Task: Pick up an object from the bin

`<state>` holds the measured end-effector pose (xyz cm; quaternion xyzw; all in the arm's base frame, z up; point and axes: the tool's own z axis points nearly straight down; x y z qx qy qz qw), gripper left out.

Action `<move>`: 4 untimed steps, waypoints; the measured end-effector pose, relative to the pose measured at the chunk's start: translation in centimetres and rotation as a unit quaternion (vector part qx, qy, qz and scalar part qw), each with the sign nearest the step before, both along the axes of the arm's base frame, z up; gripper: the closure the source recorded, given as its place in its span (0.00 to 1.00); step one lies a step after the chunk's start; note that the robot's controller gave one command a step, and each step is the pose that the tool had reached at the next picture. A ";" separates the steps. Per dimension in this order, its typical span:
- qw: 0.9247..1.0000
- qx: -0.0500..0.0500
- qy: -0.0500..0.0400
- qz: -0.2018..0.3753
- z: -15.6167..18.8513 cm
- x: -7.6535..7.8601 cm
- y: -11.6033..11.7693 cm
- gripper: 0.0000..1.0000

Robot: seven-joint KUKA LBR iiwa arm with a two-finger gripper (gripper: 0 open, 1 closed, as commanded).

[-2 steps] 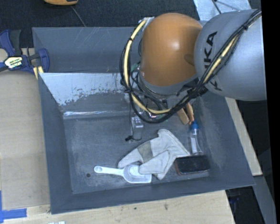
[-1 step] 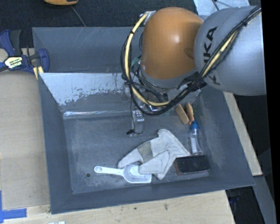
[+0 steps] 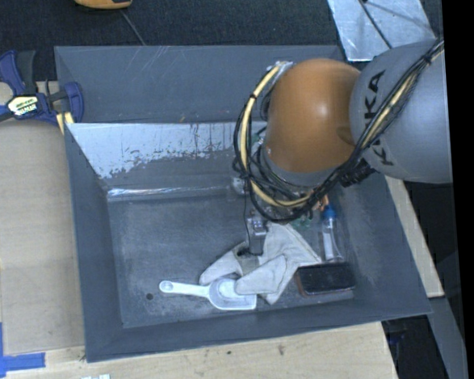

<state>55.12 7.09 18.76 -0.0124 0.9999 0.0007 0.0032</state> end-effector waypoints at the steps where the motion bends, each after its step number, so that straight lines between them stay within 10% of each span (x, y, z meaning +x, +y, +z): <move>1: 0.999 -0.002 0.003 0.050 -2.6 -0.4 -1.0 0.00; 2: 0.992 -0.001 0.001 0.123 -5.7 -0.8 -1.3 0.00; 3: 0.995 -0.001 0.000 0.102 -11.5 -1.9 -4.5 1.00; 4: 0.995 -0.001 0.000 0.102 -11.5 -1.9 -4.5 1.00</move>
Offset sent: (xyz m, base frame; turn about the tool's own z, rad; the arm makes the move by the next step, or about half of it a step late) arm -0.0284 -0.0252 -0.1137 0.0925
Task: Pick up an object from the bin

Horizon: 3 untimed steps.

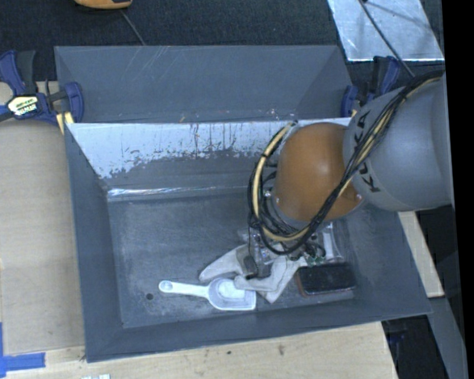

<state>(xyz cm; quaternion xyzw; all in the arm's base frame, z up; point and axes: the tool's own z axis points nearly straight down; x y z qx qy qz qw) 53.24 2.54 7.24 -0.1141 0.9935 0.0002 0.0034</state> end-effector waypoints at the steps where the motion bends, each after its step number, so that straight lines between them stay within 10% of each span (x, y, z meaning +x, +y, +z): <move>1: 1.000 0.000 0.002 0.005 12.5 1.1 0.8 1.00; 3: 1.000 -0.001 0.005 0.005 17.6 0.3 0.1 1.00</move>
Offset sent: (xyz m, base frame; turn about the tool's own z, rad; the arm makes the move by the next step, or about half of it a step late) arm 0.0000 0.0000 0.0000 0.0000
